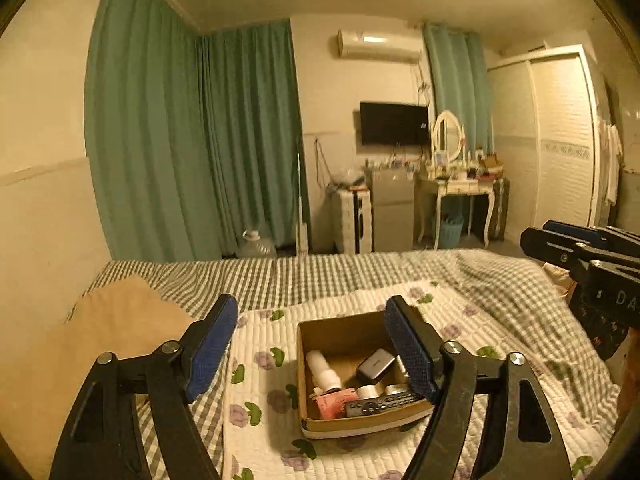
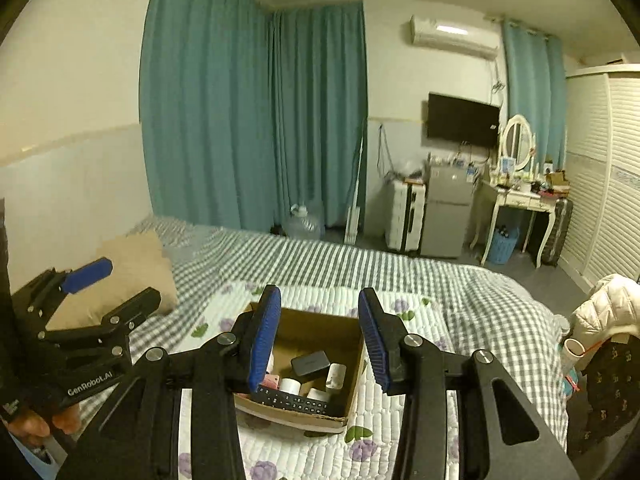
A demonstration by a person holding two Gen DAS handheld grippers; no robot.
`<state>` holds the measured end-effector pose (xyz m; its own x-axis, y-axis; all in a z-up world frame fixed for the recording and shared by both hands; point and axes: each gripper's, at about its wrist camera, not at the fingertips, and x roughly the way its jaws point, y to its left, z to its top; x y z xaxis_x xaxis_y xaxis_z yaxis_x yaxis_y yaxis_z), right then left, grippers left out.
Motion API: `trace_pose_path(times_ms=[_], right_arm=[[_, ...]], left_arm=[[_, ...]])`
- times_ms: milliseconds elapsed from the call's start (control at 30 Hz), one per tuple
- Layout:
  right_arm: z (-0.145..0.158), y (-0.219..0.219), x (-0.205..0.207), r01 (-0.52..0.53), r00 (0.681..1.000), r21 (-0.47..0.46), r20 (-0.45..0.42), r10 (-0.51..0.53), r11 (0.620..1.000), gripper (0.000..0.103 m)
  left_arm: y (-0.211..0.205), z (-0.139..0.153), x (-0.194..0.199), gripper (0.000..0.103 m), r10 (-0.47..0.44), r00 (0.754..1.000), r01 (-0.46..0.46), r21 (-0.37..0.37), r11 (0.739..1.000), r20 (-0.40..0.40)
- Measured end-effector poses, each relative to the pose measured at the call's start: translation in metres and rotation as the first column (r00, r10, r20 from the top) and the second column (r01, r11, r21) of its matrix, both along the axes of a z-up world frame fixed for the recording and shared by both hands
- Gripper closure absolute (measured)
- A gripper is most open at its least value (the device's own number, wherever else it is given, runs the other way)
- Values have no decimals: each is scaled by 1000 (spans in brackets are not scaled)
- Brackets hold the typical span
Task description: Organize rigid objects
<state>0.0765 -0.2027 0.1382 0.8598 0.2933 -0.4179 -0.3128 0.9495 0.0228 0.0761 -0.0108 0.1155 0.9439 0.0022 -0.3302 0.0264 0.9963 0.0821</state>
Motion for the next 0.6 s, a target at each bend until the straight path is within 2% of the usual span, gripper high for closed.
trace_pose_path(times_ms=[33,167,233,267,300,367,500,600], right_arm=[[0,-1,-8,10,1000,-7,18,-10,1000,62],[-13,-6,-32,42,998,-1,54,-42,999,46],[-25,-15,-42,49,997,69,49,-53,996,33],[-32,-18,-44,41,998,96,47,-45,995,22],[-39,-19,-45,28,998,112,50,-34,993,11],[-54,-19,-49,44,996,107,70,-51,993,0],[-80,-12,-49,89,991,33,93,-91,996,0],[-95,-7,-47,90,994,33,62,-92,995,0]], left_arm=[[0,-1,-7,15,-4,1000,5,-6,1000,13],[7,-8,-23,8,-5,999,7,-60,998,33],[12,-16,-29,5,-13,999,17,-97,995,43],[14,-20,-32,2,-13,999,18,-107,994,49],[15,-24,-36,1,-12,998,18,-110,994,57],[12,-36,-41,0,-11,996,18,-80,997,85],[4,-64,-43,0,10,997,-9,-13,1000,79],[10,-83,-43,0,22,998,-20,-38,999,52]])
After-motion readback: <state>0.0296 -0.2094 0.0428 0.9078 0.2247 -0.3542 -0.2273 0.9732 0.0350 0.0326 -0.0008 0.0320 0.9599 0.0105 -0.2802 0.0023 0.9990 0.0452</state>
